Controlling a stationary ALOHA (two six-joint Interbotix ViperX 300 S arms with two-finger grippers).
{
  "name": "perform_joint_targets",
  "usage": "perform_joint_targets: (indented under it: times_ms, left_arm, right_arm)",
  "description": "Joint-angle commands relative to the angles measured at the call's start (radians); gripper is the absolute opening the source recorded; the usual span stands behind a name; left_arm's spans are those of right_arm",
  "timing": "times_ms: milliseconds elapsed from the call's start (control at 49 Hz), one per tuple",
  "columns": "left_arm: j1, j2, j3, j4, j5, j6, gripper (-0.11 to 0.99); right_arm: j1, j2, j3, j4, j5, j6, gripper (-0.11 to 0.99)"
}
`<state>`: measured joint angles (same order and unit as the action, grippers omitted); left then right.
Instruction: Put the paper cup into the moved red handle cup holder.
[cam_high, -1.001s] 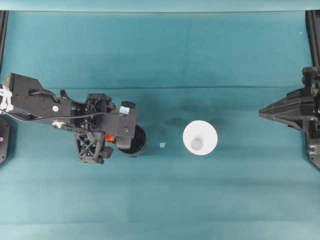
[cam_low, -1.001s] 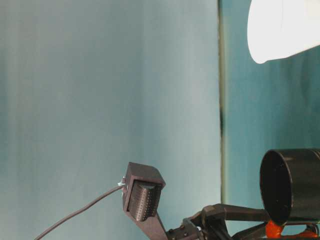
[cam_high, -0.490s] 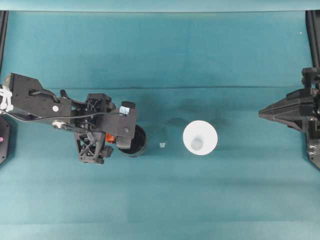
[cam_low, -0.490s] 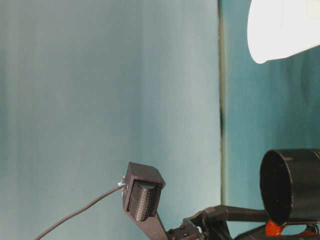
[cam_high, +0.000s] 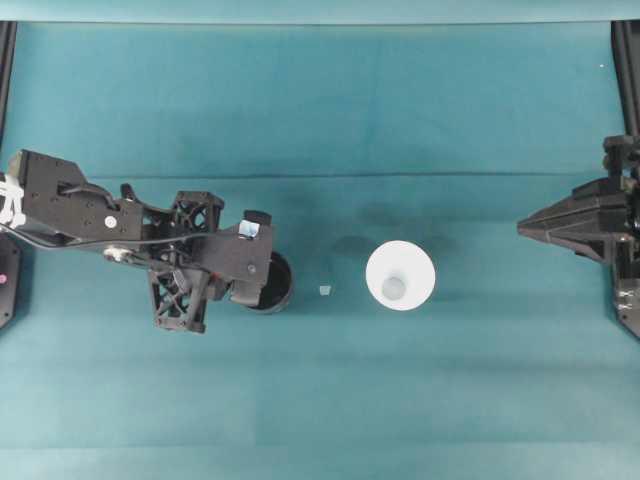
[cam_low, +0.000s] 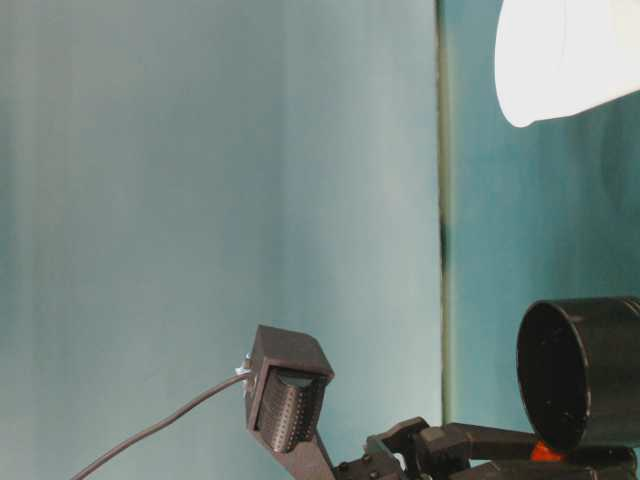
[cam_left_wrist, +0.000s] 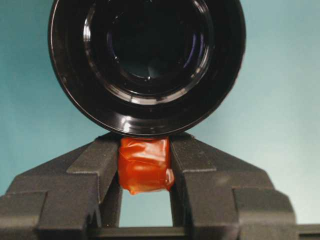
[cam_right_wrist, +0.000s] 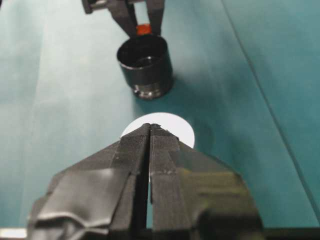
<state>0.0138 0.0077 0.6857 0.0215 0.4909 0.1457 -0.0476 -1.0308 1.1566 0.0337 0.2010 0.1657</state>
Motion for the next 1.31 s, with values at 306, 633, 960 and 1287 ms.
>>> perform_joint_targets:
  times_ms: [306, 633, 960, 1287]
  left_arm:
    - [0.018, -0.135, -0.097, 0.002, 0.146, 0.003, 0.26]
    - [0.020, -0.179, -0.238, 0.002, 0.345, 0.008, 0.26]
    - [0.021, -0.026, -0.387, 0.005, 0.331, 0.011, 0.26]
    - [0.023, 0.087, -0.390, 0.005, 0.281, 0.026, 0.26]
  right_arm:
    - [-0.002, 0.008, -0.005, 0.002, -0.006, 0.009, -0.10]
    - [-0.008, 0.009, -0.003, 0.002, -0.006, 0.009, -0.10]
    - [-0.012, 0.008, -0.003, 0.002, -0.006, 0.009, -0.10]
    - [-0.020, 0.006, -0.003, 0.000, -0.005, 0.009, -0.10]
